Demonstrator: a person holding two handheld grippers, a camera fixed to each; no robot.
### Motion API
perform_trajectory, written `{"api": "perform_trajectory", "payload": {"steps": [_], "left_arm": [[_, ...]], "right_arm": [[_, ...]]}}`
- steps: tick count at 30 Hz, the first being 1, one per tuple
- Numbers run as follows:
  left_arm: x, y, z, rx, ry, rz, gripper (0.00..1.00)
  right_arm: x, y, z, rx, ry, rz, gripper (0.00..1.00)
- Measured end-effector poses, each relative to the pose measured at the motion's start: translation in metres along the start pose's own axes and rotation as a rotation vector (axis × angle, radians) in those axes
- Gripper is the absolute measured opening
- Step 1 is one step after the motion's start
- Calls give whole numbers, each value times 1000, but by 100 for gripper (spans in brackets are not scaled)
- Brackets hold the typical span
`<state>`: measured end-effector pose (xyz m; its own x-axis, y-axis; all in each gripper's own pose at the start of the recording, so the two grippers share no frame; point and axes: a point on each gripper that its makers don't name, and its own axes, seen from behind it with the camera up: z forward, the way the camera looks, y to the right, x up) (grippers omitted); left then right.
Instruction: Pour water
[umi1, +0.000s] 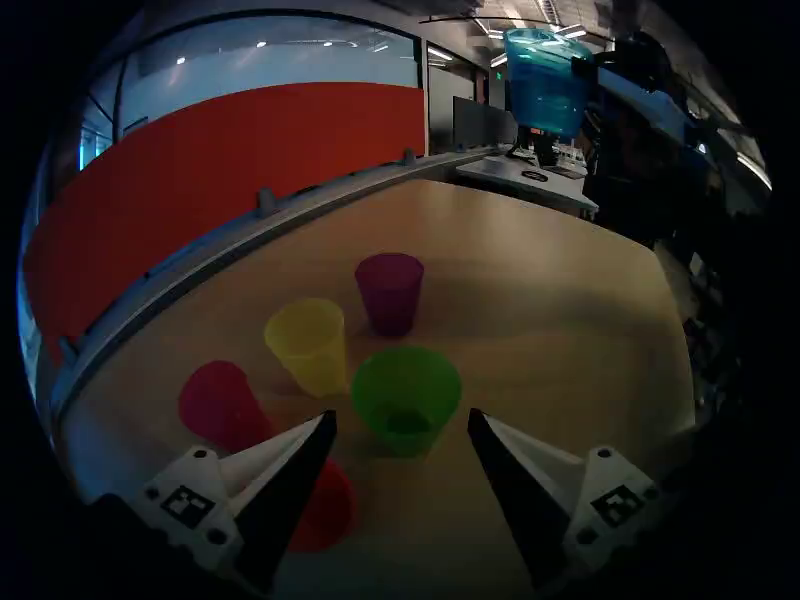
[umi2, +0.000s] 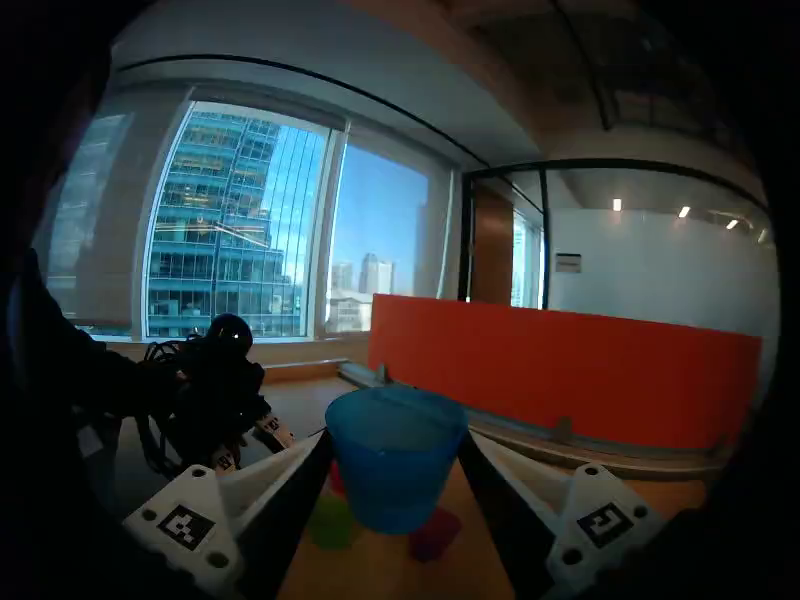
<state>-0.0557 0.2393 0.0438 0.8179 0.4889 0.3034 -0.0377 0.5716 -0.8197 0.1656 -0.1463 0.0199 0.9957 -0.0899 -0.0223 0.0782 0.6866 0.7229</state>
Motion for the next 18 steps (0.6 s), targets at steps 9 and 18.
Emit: {"api": "perform_trajectory", "payload": {"steps": [9,18], "left_arm": [[-1,1,12,-1,-15,5,98],[-4,3,24,-5,-28,5,98]], "right_arm": [[-3,0,0,-1,-4,3,90],[-6,3,-1,-3,-7,1,90]]}}
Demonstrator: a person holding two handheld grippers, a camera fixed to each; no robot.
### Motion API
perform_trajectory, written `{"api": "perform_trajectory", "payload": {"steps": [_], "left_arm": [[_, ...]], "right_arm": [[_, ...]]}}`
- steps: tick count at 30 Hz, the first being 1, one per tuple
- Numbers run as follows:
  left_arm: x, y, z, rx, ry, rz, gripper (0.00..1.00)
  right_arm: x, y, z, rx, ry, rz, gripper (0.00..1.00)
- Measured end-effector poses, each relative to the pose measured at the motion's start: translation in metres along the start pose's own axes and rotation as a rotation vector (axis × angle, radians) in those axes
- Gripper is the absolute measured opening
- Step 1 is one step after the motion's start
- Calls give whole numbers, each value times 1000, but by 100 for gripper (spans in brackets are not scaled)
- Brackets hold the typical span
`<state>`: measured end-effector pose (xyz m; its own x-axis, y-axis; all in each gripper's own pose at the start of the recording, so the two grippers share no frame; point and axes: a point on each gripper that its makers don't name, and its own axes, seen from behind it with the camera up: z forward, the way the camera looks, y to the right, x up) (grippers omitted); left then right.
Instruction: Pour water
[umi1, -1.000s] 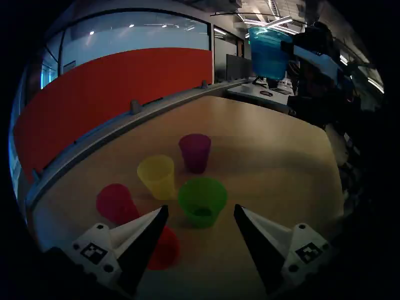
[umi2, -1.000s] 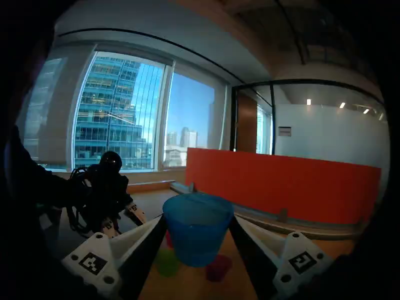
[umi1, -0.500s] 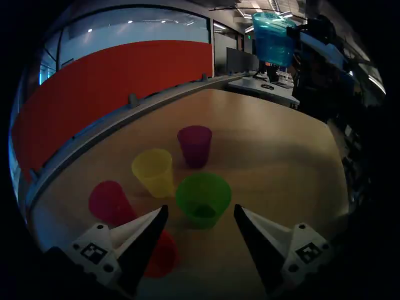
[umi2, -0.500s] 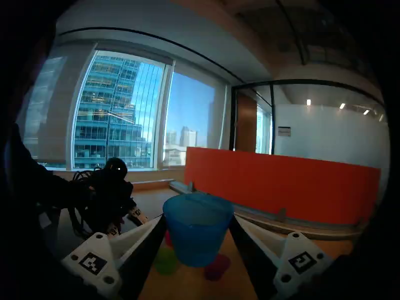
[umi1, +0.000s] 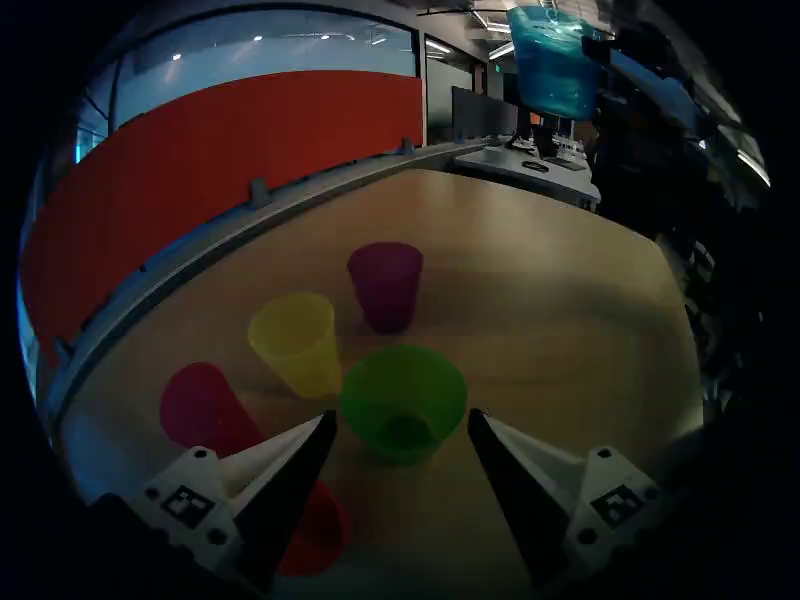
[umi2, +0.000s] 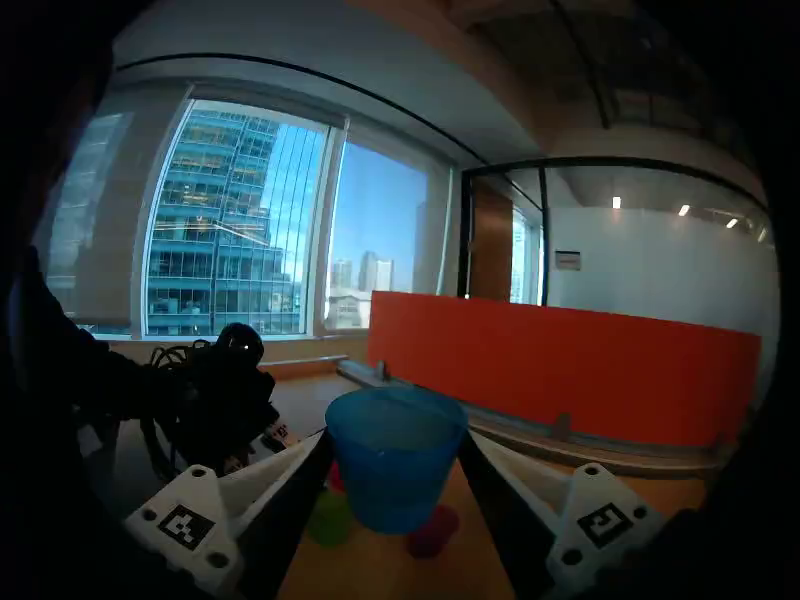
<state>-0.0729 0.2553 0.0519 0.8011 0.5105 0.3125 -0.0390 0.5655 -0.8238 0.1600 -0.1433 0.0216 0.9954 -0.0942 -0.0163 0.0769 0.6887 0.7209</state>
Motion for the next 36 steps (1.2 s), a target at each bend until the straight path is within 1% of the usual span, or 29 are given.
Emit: {"api": "perform_trajectory", "payload": {"steps": [6,13,15,17,21,27,33,36], "left_arm": [[1,0,8,6,-3,2,98],[3,-1,13,15,-3,-3,98],[3,-2,14,22,-4,-6,97],[2,-2,15,24,-4,-13,93],[2,0,15,18,3,-17,89],[3,3,15,14,13,-1,87],[6,7,14,-5,26,-32,86],[7,7,12,-6,36,-35,86]], "right_arm": [[-2,0,-1,3,-1,0,90],[-3,1,-2,1,-3,-1,90],[-3,1,-2,1,-3,-1,90],[-3,1,-2,2,-3,-1,90],[-3,0,-2,3,-1,0,90],[-3,1,-1,3,-2,0,90],[-3,0,0,3,-1,2,90],[-3,0,-1,3,-2,2,90]]}}
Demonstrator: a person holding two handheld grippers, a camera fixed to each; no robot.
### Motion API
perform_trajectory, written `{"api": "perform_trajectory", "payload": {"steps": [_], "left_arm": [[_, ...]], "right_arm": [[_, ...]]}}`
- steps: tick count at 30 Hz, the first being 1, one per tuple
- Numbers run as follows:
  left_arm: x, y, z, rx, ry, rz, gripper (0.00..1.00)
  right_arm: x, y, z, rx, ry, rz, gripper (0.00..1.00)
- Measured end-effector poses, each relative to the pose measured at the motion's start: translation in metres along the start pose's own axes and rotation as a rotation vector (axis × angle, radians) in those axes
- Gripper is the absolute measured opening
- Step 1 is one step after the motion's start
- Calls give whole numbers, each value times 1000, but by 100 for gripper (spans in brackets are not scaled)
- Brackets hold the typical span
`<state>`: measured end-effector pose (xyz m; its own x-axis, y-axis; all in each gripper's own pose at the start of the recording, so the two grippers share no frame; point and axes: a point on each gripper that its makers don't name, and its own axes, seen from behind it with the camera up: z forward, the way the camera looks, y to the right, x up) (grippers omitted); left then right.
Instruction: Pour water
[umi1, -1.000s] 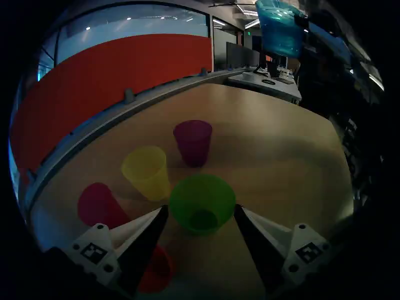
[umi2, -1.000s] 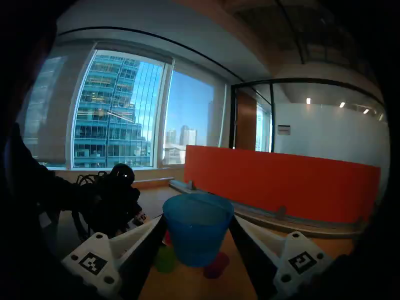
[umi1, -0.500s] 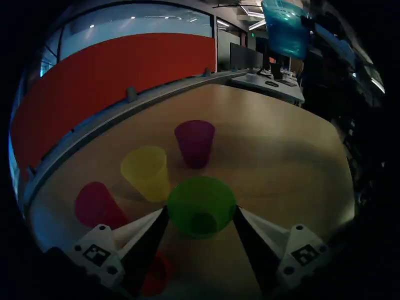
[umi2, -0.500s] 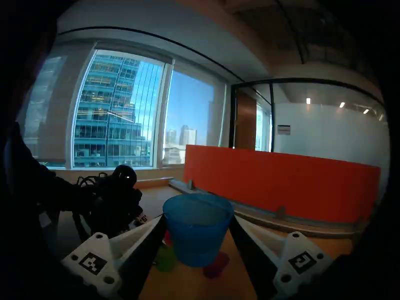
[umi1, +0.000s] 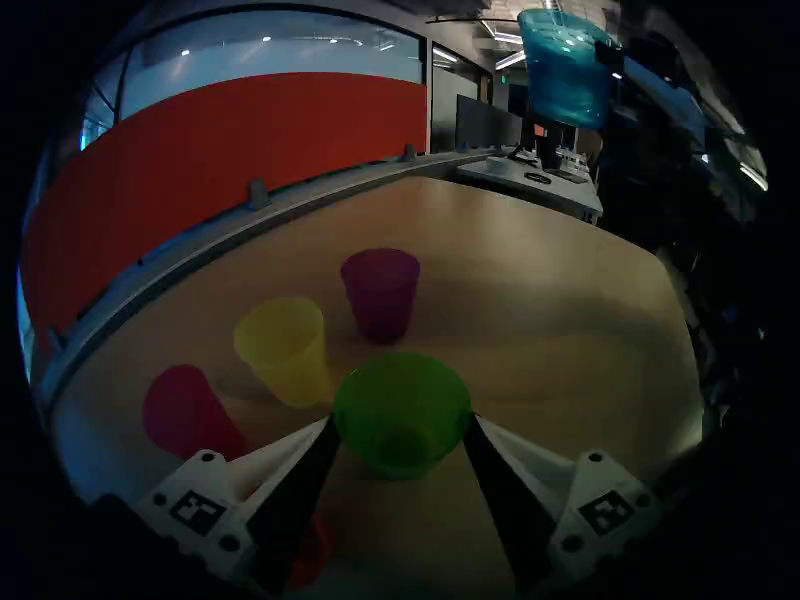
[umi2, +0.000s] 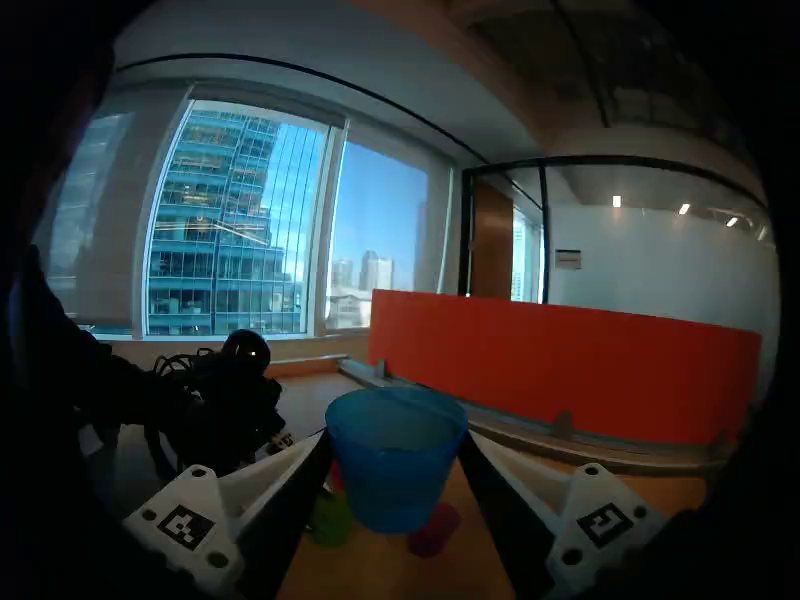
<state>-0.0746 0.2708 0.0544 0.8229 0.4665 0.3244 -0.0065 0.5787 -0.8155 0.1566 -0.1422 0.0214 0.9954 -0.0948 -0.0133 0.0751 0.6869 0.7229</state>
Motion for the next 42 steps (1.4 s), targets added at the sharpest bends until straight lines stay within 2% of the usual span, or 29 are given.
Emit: {"api": "perform_trajectory", "payload": {"steps": [12,26,42], "left_arm": [[11,4,-17,3,48,10,86],[40,4,-45,21,163,8,86],[57,7,-74,31,249,-2,87]], "right_arm": [[3,-3,-1,-1,0,-2,90],[11,-10,-2,0,5,-12,90],[20,-21,-1,7,9,-25,90]]}}
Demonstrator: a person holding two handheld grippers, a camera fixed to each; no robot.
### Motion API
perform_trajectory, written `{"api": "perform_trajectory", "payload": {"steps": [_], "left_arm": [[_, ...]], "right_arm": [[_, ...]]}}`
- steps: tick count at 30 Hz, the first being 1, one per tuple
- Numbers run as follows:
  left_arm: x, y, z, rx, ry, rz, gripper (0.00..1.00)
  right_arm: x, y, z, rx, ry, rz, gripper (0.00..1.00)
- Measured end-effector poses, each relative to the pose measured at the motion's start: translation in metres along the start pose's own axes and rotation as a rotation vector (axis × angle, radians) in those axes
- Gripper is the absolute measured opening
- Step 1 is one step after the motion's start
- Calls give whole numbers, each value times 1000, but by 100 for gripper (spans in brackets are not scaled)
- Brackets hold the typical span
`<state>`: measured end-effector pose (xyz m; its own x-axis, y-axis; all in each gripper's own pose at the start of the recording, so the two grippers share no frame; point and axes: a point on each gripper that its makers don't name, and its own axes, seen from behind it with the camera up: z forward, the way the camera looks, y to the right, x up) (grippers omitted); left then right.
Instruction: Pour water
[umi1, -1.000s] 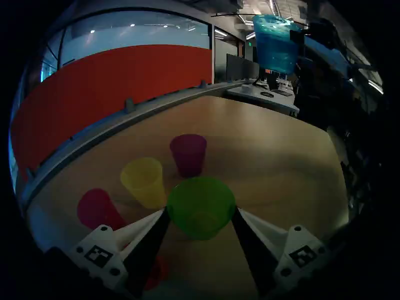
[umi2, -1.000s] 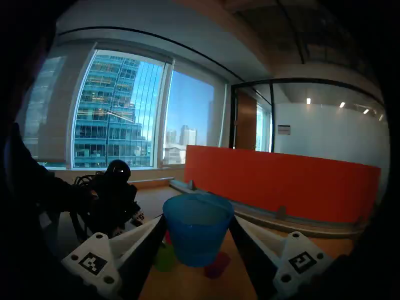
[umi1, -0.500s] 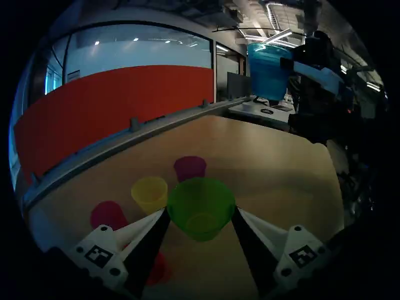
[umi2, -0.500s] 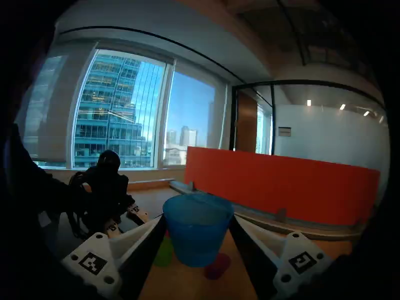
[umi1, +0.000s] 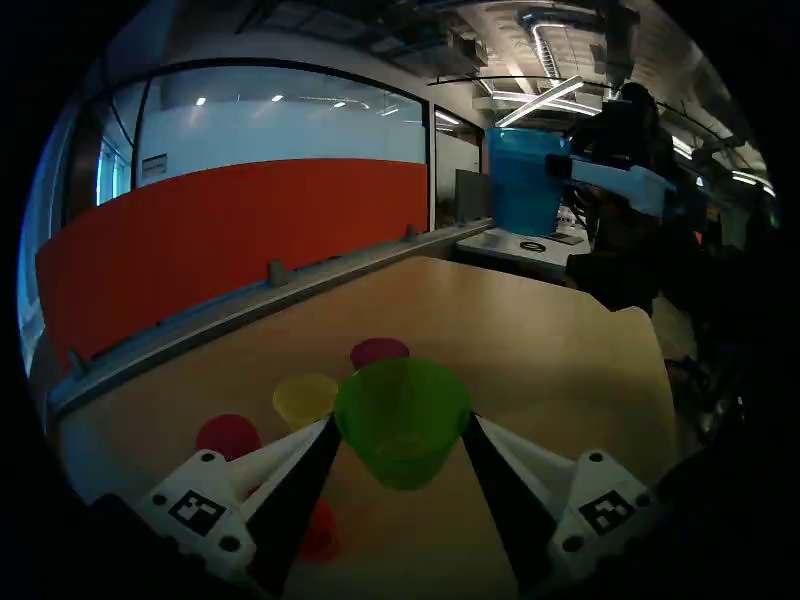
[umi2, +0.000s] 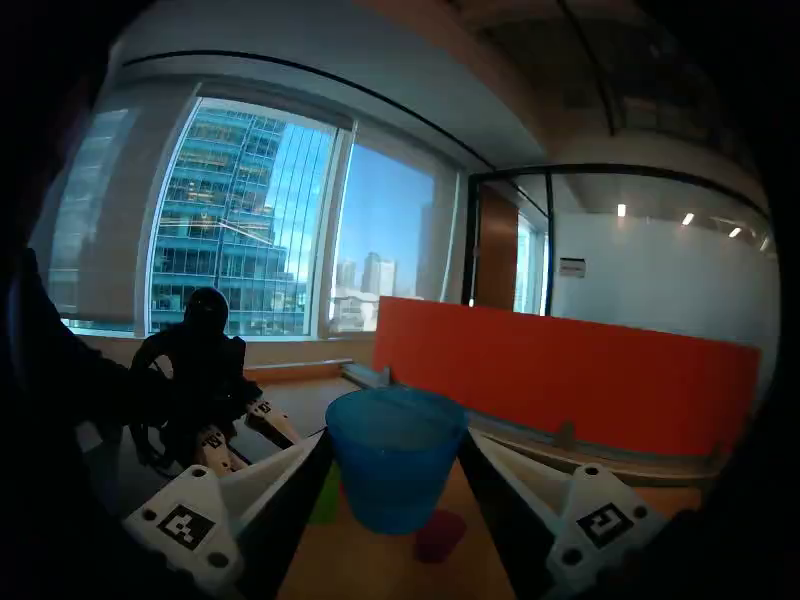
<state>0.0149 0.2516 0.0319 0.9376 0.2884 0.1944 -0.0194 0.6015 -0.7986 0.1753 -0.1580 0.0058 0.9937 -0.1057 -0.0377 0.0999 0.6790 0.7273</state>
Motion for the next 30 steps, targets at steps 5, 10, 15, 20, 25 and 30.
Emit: {"api": "perform_trajectory", "payload": {"steps": [5,10,15,20,25,30], "left_arm": [[6,-1,-7,6,22,-5,87],[13,0,-15,5,50,-10,87],[20,1,-22,1,81,-16,87],[27,1,-28,-3,114,-11,87],[38,7,-34,-22,157,-5,87],[44,9,-39,-29,181,-1,87]], "right_arm": [[1,-3,1,3,-2,-4,90],[2,-7,2,8,-3,-8,90],[5,-11,4,11,-2,-11,90],[7,-14,6,15,-4,-15,90],[7,-15,7,17,-4,-18,90],[8,-16,8,20,-6,-20,90]]}}
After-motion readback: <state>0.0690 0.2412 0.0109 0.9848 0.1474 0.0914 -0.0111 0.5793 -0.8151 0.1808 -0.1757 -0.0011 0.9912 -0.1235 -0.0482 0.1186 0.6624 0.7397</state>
